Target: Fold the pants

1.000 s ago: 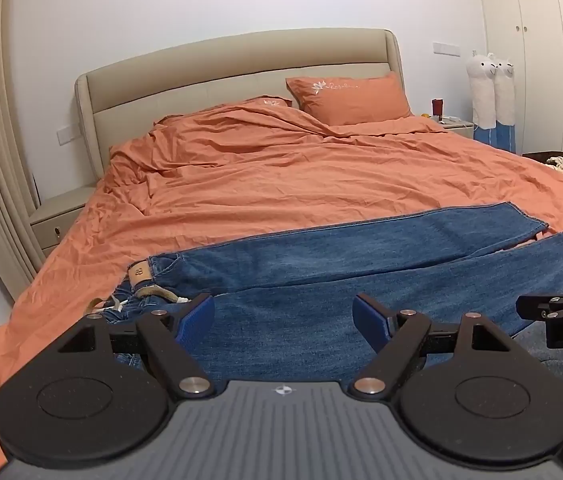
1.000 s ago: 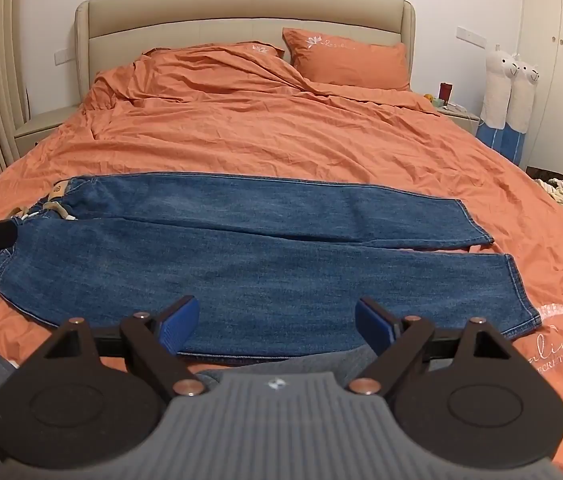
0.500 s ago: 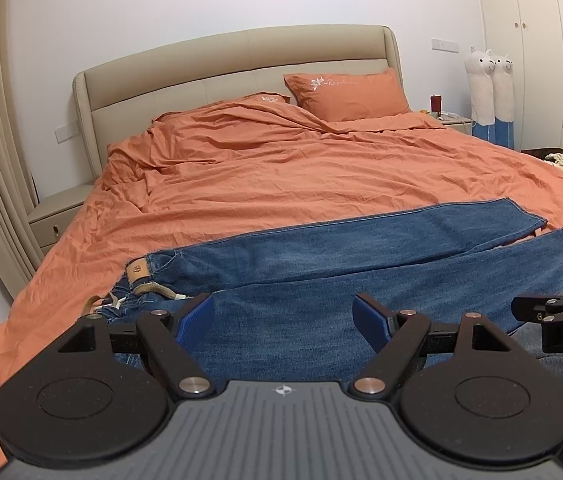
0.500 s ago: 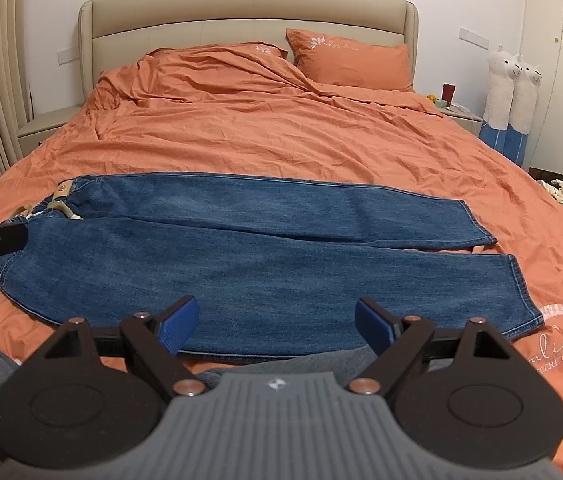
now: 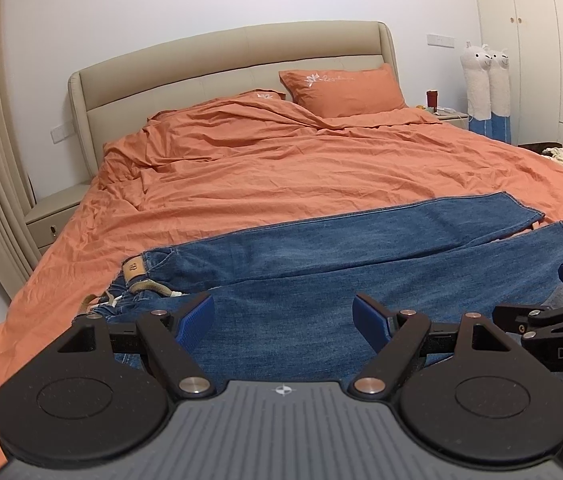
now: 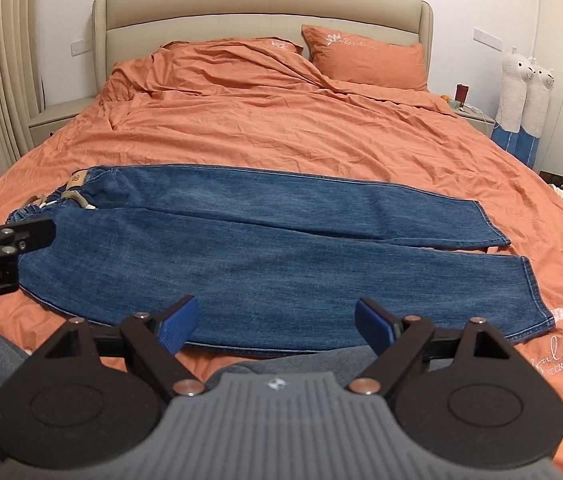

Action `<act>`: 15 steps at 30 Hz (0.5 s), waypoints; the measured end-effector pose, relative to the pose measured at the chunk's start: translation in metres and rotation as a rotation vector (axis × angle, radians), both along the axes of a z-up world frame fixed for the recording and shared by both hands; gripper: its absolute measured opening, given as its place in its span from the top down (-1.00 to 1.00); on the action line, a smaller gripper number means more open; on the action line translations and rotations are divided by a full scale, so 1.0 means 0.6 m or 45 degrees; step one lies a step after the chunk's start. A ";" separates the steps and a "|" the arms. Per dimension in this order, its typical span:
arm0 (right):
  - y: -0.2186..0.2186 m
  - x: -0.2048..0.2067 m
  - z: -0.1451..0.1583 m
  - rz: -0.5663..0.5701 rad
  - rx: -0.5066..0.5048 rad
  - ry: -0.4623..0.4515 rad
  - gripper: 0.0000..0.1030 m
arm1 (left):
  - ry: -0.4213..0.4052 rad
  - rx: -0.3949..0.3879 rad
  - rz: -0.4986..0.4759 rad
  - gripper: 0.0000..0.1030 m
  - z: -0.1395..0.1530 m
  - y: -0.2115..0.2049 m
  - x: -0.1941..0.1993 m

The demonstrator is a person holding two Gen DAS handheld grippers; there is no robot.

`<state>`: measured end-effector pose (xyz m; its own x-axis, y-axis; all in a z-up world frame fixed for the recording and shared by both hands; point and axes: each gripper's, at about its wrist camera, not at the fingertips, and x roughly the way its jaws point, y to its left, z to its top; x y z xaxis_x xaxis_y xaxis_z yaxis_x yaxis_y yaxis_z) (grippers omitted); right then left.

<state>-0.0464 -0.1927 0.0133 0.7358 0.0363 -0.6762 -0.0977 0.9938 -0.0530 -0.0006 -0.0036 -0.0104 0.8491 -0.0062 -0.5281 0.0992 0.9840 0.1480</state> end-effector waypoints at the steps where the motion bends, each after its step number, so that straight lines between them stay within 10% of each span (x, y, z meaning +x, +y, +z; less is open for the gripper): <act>1: 0.001 -0.001 0.000 0.001 -0.001 -0.001 -0.59 | 0.001 0.000 -0.002 -0.79 0.000 -0.001 0.001; 15: 0.002 0.001 -0.003 -0.010 -0.003 0.018 -0.59 | 0.019 -0.001 -0.018 -0.79 -0.002 -0.004 0.004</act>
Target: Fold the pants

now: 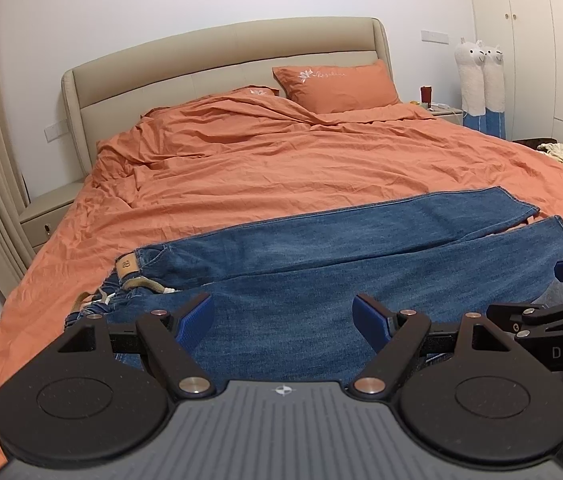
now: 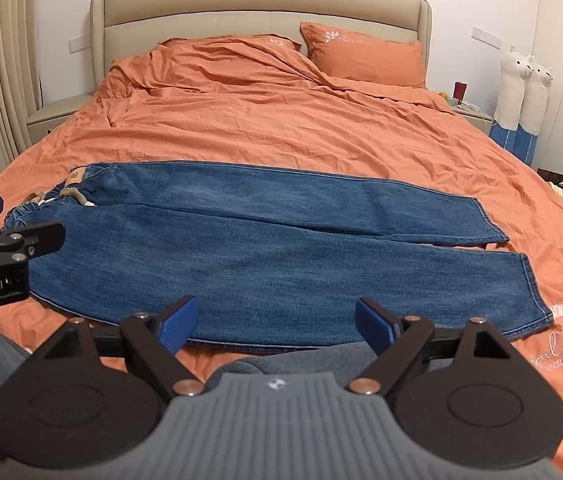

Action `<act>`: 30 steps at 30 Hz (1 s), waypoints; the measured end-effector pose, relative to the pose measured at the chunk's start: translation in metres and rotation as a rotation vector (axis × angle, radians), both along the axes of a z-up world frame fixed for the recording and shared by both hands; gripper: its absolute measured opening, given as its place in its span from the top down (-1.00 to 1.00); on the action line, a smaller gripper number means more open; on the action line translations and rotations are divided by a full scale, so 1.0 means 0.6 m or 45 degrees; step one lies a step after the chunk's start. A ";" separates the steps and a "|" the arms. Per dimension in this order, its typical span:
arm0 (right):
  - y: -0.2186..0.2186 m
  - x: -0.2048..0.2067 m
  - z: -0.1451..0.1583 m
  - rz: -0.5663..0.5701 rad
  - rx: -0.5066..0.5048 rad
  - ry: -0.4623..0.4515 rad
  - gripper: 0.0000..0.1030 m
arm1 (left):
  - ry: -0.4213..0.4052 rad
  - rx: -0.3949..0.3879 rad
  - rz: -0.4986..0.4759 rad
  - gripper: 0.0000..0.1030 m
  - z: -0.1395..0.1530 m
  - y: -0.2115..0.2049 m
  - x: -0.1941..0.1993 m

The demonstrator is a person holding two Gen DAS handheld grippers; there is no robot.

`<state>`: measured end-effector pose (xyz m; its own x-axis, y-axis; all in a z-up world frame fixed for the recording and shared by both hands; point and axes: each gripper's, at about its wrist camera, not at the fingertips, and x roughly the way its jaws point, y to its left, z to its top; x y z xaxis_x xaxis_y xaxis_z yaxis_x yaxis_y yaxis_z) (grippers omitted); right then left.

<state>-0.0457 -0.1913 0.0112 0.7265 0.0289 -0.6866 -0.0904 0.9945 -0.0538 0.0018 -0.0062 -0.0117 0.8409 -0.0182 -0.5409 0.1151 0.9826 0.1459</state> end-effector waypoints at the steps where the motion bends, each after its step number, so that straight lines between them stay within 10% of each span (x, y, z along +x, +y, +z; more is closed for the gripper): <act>1: 0.000 0.000 0.000 0.000 0.001 0.001 -0.59 | 0.002 -0.001 0.000 -0.79 0.000 0.000 0.000; 30: 0.000 -0.003 -0.012 -0.008 0.011 0.017 -0.59 | 0.014 0.002 0.016 -0.79 -0.009 0.003 -0.005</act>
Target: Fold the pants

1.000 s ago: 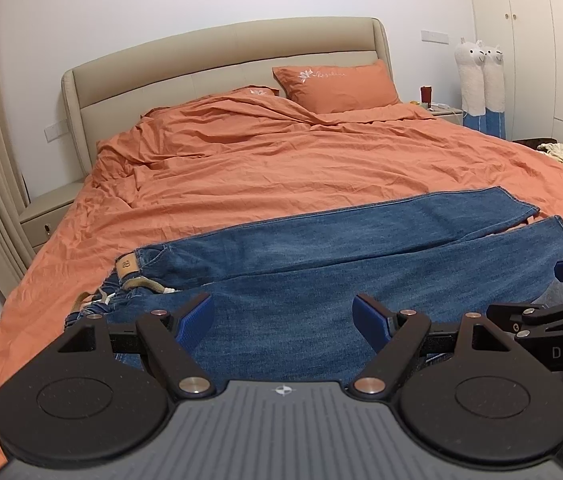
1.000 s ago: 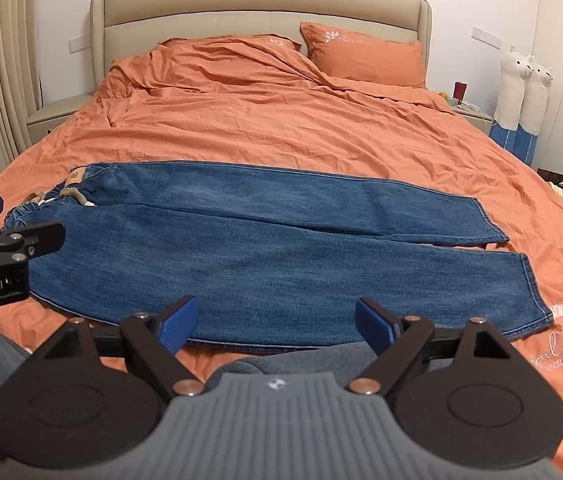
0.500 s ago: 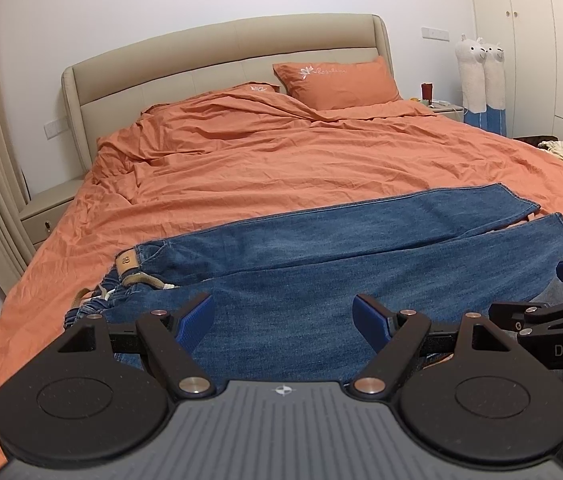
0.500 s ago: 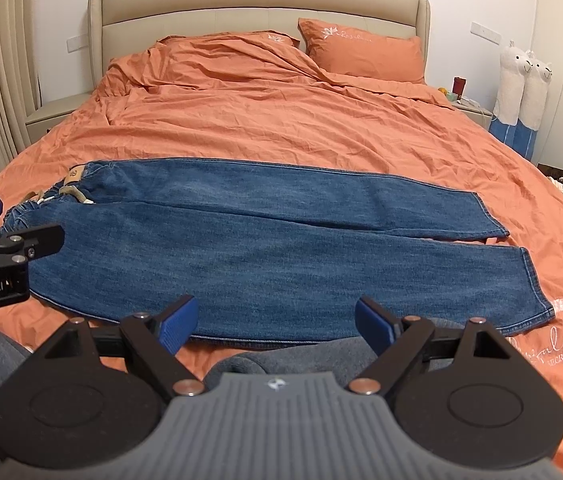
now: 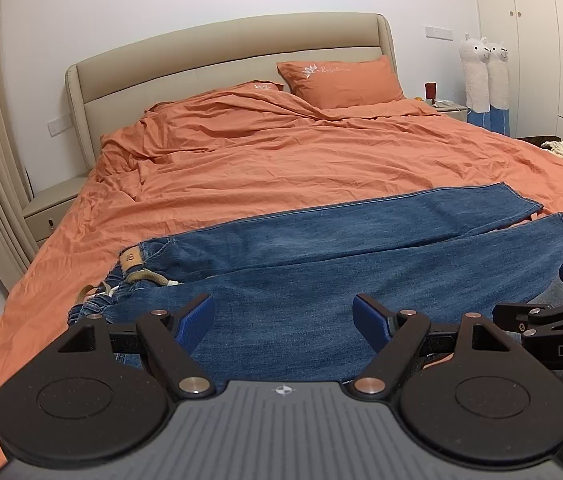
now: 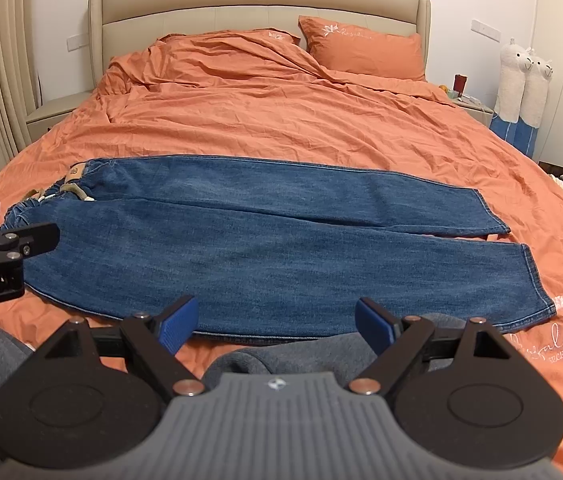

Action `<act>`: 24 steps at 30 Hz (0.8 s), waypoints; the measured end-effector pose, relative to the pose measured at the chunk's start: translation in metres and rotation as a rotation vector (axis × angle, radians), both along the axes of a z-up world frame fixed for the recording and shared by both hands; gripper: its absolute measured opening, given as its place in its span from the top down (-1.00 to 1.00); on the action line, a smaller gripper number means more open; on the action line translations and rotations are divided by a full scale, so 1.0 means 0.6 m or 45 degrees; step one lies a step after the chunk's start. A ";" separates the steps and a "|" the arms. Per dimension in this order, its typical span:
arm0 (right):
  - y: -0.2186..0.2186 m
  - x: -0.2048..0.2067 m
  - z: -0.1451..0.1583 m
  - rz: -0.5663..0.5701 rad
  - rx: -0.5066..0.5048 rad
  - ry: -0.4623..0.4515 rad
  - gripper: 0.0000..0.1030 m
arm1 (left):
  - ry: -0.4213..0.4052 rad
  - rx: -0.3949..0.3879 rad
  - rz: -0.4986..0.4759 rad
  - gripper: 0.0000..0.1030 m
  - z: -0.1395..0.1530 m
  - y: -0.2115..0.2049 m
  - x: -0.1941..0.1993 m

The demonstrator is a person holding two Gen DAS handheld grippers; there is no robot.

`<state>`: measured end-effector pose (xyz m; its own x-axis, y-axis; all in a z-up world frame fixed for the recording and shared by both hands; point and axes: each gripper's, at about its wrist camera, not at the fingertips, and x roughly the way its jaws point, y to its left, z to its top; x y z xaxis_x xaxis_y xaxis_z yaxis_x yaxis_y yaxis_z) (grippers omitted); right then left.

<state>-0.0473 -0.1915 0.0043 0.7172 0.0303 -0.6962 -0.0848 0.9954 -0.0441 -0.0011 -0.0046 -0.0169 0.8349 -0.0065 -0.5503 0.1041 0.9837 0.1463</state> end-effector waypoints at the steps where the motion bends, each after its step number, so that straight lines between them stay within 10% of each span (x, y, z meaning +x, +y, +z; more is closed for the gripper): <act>1: 0.000 0.000 0.000 0.001 0.001 0.000 -0.59 | 0.000 0.000 0.000 -0.79 0.000 0.000 0.000; 24: -0.146 0.075 0.016 -0.023 0.052 -0.130 -0.59 | 0.031 0.126 -0.055 -0.62 -0.008 0.090 0.057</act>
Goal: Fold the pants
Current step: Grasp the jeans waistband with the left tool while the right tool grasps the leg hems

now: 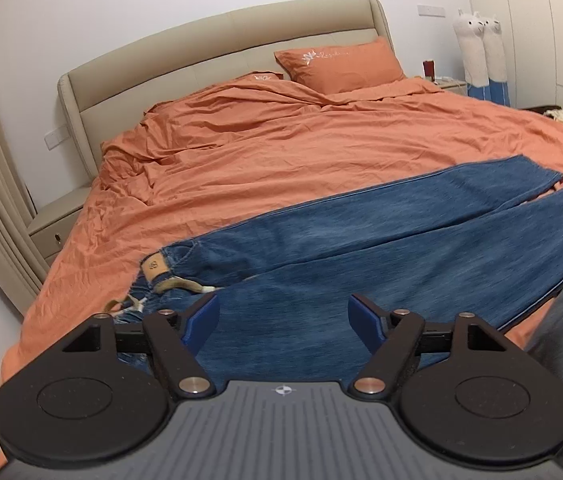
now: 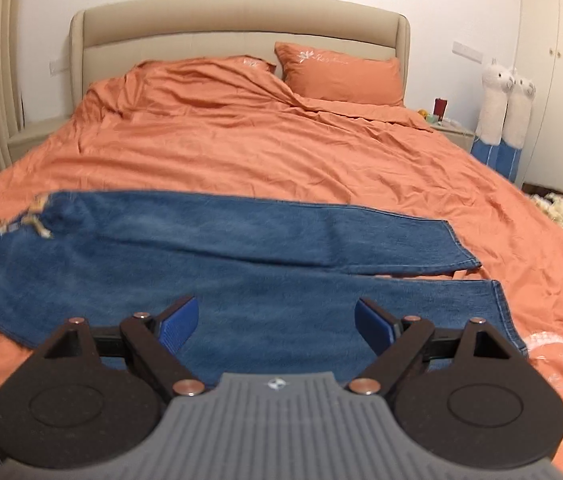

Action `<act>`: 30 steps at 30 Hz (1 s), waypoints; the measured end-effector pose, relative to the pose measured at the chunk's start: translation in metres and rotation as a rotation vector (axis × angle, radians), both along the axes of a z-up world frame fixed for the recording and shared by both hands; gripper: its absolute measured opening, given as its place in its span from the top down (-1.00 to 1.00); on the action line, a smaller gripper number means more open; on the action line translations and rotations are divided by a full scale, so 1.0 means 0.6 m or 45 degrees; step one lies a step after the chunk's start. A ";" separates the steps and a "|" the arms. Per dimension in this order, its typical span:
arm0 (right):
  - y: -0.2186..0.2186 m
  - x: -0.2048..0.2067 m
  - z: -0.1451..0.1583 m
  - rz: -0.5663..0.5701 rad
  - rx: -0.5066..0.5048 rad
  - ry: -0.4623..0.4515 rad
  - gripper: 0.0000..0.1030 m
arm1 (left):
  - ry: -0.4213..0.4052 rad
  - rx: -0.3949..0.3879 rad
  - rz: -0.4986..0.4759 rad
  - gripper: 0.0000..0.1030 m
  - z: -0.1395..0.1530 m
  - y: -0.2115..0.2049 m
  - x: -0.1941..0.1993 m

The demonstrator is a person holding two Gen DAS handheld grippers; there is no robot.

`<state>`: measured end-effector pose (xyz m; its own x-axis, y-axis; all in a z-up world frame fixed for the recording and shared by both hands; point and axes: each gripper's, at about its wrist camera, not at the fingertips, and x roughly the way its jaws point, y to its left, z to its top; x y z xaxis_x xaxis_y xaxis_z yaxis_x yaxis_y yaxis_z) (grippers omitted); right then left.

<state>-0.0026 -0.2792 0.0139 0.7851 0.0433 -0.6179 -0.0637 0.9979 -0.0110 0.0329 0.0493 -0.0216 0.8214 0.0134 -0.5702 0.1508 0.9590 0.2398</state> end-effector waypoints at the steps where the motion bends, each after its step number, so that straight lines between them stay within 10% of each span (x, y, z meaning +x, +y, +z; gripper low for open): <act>1: -0.015 0.008 0.003 0.002 0.023 0.006 -0.59 | 0.002 0.005 -0.014 -0.61 0.001 0.010 0.005; 9: -0.132 0.086 0.019 -0.127 0.026 0.161 -0.59 | 0.041 0.280 -0.192 -0.51 -0.015 0.093 0.061; 18: -0.273 0.133 -0.018 -0.222 0.018 0.378 -0.57 | 0.312 0.539 -0.495 -0.51 -0.111 0.165 0.113; 23: -0.320 0.133 -0.065 -0.224 -0.219 0.469 0.07 | 0.476 0.684 -0.656 -0.51 -0.183 0.183 0.104; 30: -0.364 0.128 -0.110 -0.177 -0.410 0.551 0.43 | 0.588 0.780 -0.779 -0.49 -0.240 0.180 0.081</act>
<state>0.0741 -0.4976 -0.0523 0.4418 -0.2870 -0.8499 0.0016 0.9477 -0.3192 0.0813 0.1574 -0.1654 0.4829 0.0605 -0.8736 0.7843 0.4138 0.4622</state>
